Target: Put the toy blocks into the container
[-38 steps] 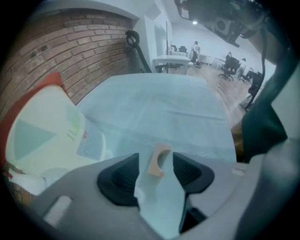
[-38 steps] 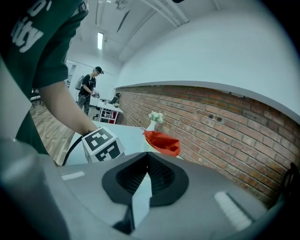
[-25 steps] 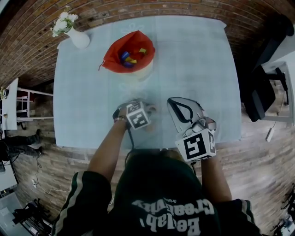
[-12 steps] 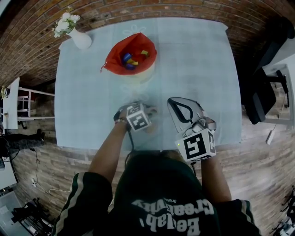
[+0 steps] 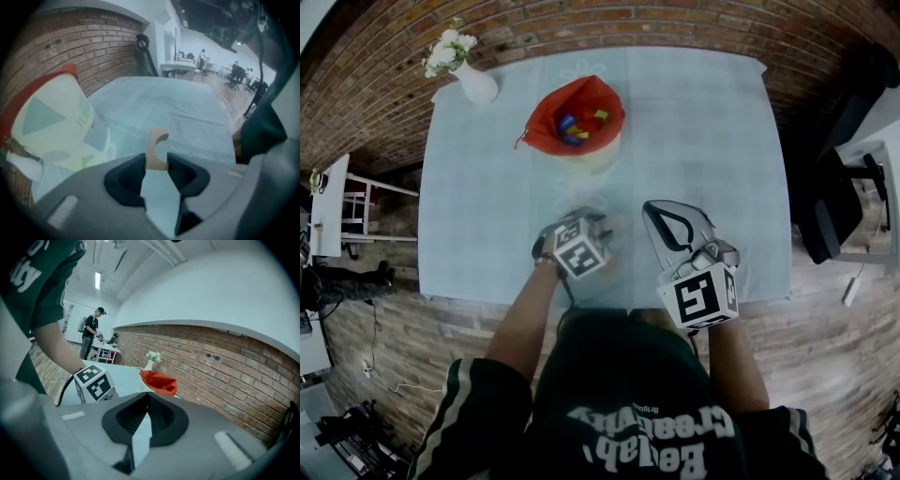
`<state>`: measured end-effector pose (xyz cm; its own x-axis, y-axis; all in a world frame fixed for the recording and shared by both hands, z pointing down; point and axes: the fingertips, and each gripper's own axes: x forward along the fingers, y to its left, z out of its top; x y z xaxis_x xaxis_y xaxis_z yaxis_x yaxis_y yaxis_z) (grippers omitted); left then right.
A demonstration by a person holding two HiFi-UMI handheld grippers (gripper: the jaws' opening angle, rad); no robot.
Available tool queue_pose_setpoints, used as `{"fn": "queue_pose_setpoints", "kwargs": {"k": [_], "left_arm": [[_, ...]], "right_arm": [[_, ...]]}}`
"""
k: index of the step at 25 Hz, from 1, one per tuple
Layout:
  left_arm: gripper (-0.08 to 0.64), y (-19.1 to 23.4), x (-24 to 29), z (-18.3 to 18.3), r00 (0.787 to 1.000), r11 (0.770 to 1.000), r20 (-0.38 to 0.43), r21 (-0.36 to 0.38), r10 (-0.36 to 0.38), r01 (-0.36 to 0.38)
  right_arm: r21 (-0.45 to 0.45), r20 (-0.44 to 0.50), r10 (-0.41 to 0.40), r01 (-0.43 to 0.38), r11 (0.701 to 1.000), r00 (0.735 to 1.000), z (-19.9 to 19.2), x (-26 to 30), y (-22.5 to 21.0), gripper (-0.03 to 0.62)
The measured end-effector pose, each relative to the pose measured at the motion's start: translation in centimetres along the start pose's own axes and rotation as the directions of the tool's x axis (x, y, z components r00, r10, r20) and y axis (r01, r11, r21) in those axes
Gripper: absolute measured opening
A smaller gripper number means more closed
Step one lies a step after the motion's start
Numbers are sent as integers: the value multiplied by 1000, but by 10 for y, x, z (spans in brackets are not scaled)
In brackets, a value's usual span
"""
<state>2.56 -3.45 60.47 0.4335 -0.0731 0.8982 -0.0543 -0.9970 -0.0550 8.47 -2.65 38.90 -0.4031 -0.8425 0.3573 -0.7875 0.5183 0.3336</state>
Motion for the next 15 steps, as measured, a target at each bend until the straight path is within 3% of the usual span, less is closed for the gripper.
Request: {"fn": "queue_pose_setpoints", "kwargs": {"k": [7, 15], "left_arm": [[147, 2, -45, 21, 988, 991, 88, -45, 128, -125], [147, 10, -111, 44, 941, 955, 166, -85, 294, -284]], "right_arm": [[-35, 43, 17, -15, 999, 999, 16, -7, 7, 6], [-69, 83, 38, -32, 997, 996, 36, -10, 22, 6]]}}
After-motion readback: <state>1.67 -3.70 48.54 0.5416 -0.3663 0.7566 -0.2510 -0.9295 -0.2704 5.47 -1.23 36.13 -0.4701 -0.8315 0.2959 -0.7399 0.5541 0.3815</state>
